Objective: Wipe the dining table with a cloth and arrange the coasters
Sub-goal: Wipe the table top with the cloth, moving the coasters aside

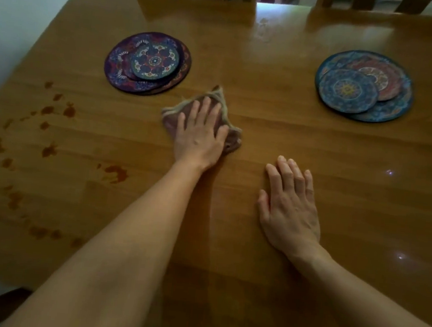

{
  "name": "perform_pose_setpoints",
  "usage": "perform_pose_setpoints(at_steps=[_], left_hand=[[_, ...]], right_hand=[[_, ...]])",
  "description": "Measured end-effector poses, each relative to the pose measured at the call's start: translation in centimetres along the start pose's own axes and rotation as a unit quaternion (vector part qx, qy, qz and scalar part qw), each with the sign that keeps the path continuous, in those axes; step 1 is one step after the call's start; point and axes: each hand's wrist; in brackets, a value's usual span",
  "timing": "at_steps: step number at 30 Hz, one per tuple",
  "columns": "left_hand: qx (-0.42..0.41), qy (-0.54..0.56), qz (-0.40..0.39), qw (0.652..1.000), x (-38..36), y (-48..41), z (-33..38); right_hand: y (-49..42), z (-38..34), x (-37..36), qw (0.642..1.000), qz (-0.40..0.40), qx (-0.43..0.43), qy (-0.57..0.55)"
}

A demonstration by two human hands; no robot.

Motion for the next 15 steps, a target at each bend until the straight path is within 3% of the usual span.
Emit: perform_pose_setpoints(at_steps=[4,8,10,15], left_hand=[[-0.156,0.009,-0.017,0.988,-0.6,6.9,2.8],[-0.221,0.022,-0.043,0.974,0.3,11.0,-0.9],[-0.193,-0.004,-0.033,0.981,0.7,9.0,-3.4],[-0.022,-0.025,-0.004,0.999,0.6,-0.6,-4.2]], right_hand=[[-0.1,0.1,-0.1,1.0,0.003,-0.005,-0.021],[0.0,0.3,0.1,0.998,0.012,-0.01,-0.066],[0.0,0.3,0.3,0.996,0.014,-0.013,-0.084],[0.0,0.2,0.1,0.995,0.037,-0.017,-0.096]])
Point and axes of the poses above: each hand's wrist, its own y-axis away from the middle knuckle, its own x-axis out of the back of the hand, z = x × y, and after that the axes turned 7 degrees about z, right-handed
